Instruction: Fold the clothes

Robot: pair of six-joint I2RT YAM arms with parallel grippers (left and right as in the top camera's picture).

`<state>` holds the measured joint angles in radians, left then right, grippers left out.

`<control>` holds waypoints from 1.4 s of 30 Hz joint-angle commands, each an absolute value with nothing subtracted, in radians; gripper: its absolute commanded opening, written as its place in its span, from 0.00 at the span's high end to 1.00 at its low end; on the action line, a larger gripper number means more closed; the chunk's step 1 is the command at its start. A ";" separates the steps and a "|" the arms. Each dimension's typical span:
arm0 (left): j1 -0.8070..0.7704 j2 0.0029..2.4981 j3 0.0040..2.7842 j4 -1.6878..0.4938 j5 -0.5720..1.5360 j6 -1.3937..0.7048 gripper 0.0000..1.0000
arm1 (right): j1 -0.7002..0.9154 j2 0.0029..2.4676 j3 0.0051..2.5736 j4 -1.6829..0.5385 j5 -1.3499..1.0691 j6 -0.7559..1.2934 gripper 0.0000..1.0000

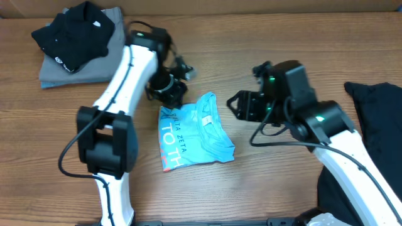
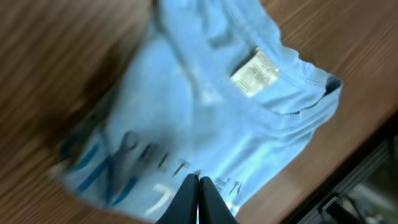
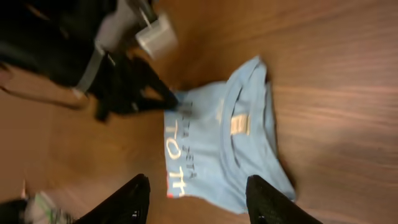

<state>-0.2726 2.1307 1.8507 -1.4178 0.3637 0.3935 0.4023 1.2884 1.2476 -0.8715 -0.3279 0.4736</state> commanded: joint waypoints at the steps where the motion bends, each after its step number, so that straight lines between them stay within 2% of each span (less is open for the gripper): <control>1: -0.319 2.108 1.765 -1.360 0.280 0.374 0.96 | 0.352 1.228 1.264 -0.865 -0.278 0.528 0.46; 10: -0.325 2.108 1.458 -1.074 0.271 0.350 0.96 | 0.279 1.208 1.264 -0.871 -0.291 0.528 0.46; 15: -0.274 2.108 1.394 -0.915 0.087 0.016 0.95 | 0.279 1.221 1.264 -0.887 -0.292 0.529 0.45; 19: -0.181 2.108 1.392 -0.914 0.086 -0.253 0.93 | 0.293 1.292 1.263 -0.978 -0.316 0.532 0.43; 21: -0.142 2.108 1.392 -0.926 0.125 -0.295 0.92 | 0.304 1.344 1.263 -1.012 -0.331 0.533 0.43; 28: -0.081 2.107 1.437 -0.989 0.376 -0.200 0.91 | 0.398 1.579 1.263 -0.961 -0.480 0.549 0.47; 36: -0.132 2.084 1.590 -1.180 0.378 -0.110 0.87 | 0.527 1.802 1.263 -0.764 -0.498 0.772 0.56; 38: -0.138 2.071 1.634 -1.213 0.357 -0.110 0.86 | 0.545 1.843 1.263 -0.744 -0.495 0.823 0.55; 42: -0.139 2.038 1.724 -1.263 0.281 -0.110 0.80 | 0.561 1.917 1.263 -0.740 -0.496 0.873 0.39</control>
<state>-0.1406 2.0888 1.6482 -1.2415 0.3443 -0.1390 0.5541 1.8717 1.2507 -0.7448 -0.4870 0.7856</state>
